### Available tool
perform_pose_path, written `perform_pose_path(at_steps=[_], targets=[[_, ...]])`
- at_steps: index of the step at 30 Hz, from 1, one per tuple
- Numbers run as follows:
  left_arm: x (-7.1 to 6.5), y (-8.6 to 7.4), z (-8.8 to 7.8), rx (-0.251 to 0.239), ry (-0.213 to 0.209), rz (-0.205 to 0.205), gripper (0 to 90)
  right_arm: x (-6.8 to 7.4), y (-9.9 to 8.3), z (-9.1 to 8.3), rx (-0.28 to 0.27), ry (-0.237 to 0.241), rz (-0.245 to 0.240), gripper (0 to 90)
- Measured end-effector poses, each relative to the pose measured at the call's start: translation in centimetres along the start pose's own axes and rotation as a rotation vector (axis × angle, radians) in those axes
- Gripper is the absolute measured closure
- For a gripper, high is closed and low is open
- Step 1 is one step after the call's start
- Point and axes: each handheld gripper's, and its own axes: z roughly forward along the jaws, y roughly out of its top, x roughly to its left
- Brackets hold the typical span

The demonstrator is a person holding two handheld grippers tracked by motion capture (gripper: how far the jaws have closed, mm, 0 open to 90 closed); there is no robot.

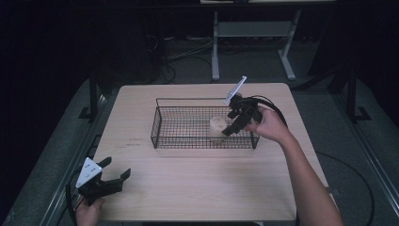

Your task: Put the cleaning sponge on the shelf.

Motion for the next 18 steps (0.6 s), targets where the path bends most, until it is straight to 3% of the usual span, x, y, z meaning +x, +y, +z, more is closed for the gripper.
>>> perform_pose_path(at_steps=[18], targets=[[0.0, 0.0, 0.0, 0.004, -0.002, 0.001, 14.0, 1.3, -2.1, -0.6, -0.015, 0.001, 0.012, 16.8]])
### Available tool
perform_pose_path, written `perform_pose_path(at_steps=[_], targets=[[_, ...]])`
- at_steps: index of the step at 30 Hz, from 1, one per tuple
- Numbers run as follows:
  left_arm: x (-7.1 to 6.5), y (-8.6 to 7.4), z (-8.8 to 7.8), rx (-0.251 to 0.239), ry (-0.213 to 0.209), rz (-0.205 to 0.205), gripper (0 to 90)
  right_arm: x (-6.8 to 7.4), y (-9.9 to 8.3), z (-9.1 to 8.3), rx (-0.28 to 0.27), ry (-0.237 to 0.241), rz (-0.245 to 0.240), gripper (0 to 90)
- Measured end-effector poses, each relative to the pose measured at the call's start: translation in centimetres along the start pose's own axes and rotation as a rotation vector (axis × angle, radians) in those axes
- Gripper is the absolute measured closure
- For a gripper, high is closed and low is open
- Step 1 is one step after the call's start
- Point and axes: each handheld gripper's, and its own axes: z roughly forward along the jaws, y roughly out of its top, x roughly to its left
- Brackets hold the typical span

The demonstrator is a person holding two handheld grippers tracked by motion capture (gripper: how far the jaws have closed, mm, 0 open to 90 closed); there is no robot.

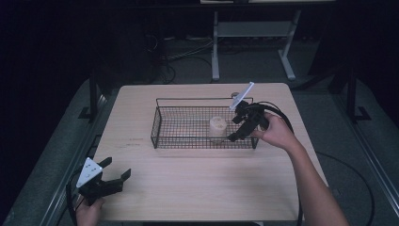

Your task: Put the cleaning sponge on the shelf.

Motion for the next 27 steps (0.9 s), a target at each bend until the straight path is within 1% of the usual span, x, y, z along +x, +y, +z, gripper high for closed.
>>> perform_pose_path(at_steps=[5, 9, 12, 14, 17, 19, 21, 22, 23, 27], targets=[[0.0, 0.0, 0.0, -0.001, -0.001, -0.001, 14.0, 0.3, -0.8, -0.2, -0.011, 0.002, -0.001, 16.8], [0.0, 0.0, 0.0, 0.001, -0.001, 0.003, 13.9, 0.6, -1.5, -0.2, -0.016, 0.006, 0.009, 16.8], [0.0, 0.0, 0.1, 0.002, -0.001, 0.003, 13.9, 0.8, -2.0, -0.1, -0.014, 0.007, 0.015, 16.4], [0.0, 0.0, 0.1, 0.002, -0.001, 0.002, 13.9, 1.0, -2.3, 0.0, 0.005, 0.003, 0.008, 16.4], [0.0, 0.0, 0.1, 0.003, -0.001, 0.002, 13.9, 1.3, -2.8, 0.0, -0.014, 0.009, 0.010, 16.4], [0.0, 0.0, 0.1, 0.004, -0.002, 0.003, 14.0, 1.4, -3.2, 0.0, -0.013, 0.006, 0.015, 16.4], [0.0, 0.0, 0.1, 0.003, -0.002, 0.004, 13.9, 1.5, -3.6, 0.1, 0.000, 0.006, 0.017, 16.4], [0.0, 0.0, 0.1, 0.003, -0.003, 0.004, 14.0, 1.6, -3.7, 0.1, -0.007, 0.000, 0.018, 16.4], [0.0, 0.0, 0.1, 0.004, -0.002, 0.004, 13.9, 1.7, -3.9, 0.1, -0.014, 0.005, 0.020, 16.4], [-0.1, -0.1, 0.1, 0.005, -0.003, 0.005, 13.9, 2.0, -4.5, 0.1, -0.022, 0.005, 0.022, 16.4]])
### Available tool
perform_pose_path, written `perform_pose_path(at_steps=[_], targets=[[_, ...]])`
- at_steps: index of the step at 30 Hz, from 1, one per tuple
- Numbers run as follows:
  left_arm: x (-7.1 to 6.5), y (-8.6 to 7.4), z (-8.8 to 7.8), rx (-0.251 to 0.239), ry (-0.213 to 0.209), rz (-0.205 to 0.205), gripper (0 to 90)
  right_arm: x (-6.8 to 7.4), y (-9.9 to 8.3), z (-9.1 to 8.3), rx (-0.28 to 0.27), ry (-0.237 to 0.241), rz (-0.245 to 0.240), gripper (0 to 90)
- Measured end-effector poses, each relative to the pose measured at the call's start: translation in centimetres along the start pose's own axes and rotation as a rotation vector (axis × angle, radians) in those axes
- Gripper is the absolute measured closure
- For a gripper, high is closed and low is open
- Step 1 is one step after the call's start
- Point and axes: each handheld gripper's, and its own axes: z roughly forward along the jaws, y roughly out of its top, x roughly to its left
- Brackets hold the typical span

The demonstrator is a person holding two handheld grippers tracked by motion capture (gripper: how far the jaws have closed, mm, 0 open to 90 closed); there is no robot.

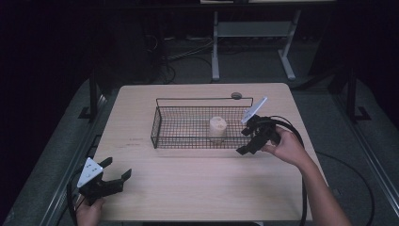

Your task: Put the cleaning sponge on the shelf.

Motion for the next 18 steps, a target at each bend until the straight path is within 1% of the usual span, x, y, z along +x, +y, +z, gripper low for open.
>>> perform_pose_path(at_steps=[2, 4, 8, 10, 15, 16, 17, 18], targets=[[0.0, 0.0, 0.0, 0.000, 0.000, -0.001, 14.0, 0.3, -0.1, 0.0, 0.016, -0.009, -0.009, 16.3], [0.0, 0.0, 0.0, 0.000, 0.000, -0.005, 13.9, 0.5, -0.3, 0.0, 0.002, -0.001, -0.008, 16.3], [0.0, 0.0, 0.0, 0.000, 0.002, -0.001, 13.9, 0.8, -0.9, 0.3, 0.009, 0.001, -0.002, 16.3], [0.0, 0.0, 0.0, 0.000, 0.001, -0.002, 13.9, 0.9, -1.1, 0.5, 0.026, 0.003, -0.003, 16.3], [0.0, 0.0, 0.0, -0.001, 0.002, -0.001, 13.9, 1.5, -1.9, 0.8, 0.010, 0.007, -0.004, 16.3], [0.0, 0.0, 0.0, 0.000, 0.002, -0.002, 13.9, 1.6, -2.0, 0.8, 0.017, 0.011, -0.006, 16.4], [0.0, 0.0, 0.0, 0.001, 0.003, -0.002, 14.0, 1.7, -2.1, 0.9, 0.026, 0.001, -0.006, 16.3], [0.0, 0.0, 0.0, 0.001, 0.002, -0.001, 13.9, 1.9, -2.2, 0.9, 0.014, -0.002, -0.008, 16.3]])
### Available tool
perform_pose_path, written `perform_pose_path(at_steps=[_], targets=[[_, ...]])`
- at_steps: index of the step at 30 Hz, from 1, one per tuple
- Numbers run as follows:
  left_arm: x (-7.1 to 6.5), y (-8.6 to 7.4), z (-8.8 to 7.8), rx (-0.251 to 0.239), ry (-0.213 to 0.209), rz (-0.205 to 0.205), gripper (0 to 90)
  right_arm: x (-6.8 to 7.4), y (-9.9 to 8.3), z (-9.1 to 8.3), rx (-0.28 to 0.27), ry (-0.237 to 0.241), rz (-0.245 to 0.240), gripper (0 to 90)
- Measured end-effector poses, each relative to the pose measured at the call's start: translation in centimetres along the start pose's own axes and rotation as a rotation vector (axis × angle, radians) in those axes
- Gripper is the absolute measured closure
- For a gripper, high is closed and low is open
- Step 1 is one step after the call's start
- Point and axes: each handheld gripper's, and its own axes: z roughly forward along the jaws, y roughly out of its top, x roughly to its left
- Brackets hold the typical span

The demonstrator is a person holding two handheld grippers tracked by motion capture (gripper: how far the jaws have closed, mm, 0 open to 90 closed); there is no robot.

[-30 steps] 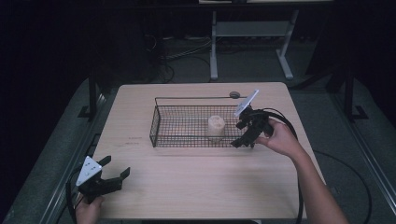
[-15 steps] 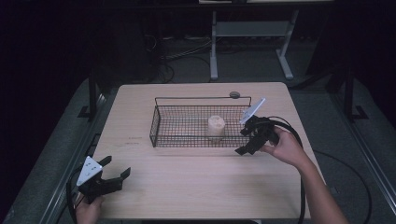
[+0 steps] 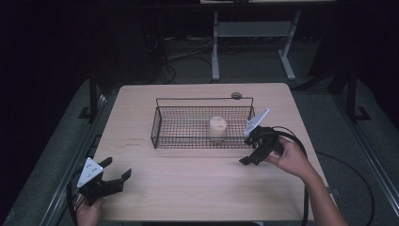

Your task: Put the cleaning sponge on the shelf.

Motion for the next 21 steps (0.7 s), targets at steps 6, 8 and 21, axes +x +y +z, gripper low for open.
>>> perform_pose_path(at_steps=[6, 8, 21], targets=[[0.0, 0.0, 0.0, 0.002, -0.001, 0.003, 13.9, 0.5, -0.8, 0.3, 0.002, 0.008, 0.000, 16.3], [-0.1, 0.0, 0.0, 0.001, -0.001, 0.003, 13.9, 0.7, -1.1, 0.2, -0.008, 0.006, 0.001, 16.3], [-0.1, 0.0, 0.1, 0.004, -0.001, 0.003, 14.0, 1.6, -3.4, 0.2, -0.032, 0.000, 0.022, 16.1]])
